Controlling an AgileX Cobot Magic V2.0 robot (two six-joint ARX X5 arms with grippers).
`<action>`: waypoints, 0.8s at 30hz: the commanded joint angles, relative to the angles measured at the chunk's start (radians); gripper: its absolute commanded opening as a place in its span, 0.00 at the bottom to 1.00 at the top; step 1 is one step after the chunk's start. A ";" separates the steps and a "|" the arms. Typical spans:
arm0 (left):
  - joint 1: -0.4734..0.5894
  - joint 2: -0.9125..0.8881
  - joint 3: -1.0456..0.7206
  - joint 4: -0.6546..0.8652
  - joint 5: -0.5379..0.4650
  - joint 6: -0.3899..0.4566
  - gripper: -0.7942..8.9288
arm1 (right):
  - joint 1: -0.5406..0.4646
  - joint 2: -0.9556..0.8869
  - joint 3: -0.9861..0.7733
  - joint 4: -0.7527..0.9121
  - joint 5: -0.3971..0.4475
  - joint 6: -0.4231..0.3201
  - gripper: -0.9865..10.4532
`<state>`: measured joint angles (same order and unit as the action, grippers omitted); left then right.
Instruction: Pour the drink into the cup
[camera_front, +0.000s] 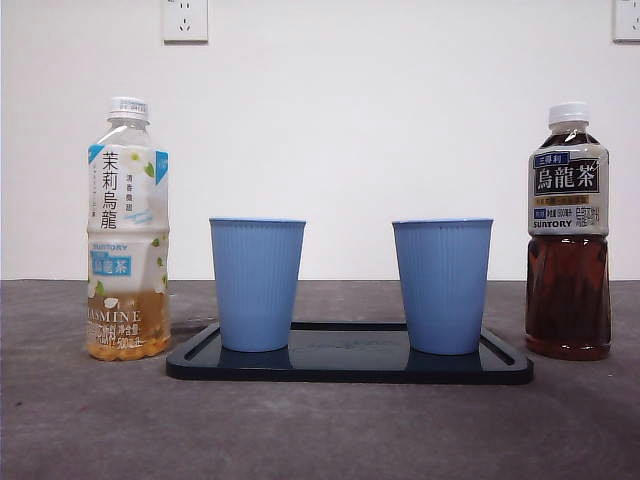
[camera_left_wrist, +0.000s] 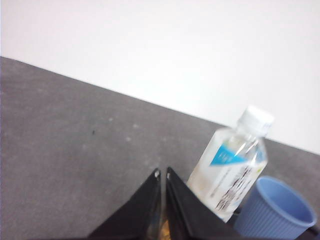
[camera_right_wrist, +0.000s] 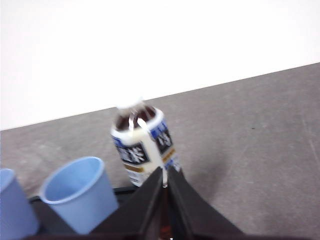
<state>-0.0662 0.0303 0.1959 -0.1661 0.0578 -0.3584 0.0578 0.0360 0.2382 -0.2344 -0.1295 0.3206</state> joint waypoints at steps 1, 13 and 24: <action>-0.005 0.042 0.092 -0.029 0.003 -0.025 0.10 | 0.000 0.042 0.090 -0.032 -0.015 0.031 0.10; -0.010 0.385 0.552 -0.265 0.234 0.064 0.10 | 0.000 0.340 0.518 -0.267 -0.267 -0.050 0.10; -0.125 0.610 0.750 -0.386 0.492 0.173 0.10 | 0.066 0.550 0.771 -0.505 -0.447 -0.229 0.10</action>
<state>-0.1848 0.6399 0.9237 -0.5541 0.5423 -0.2241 0.1139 0.5812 0.9905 -0.7380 -0.5716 0.1490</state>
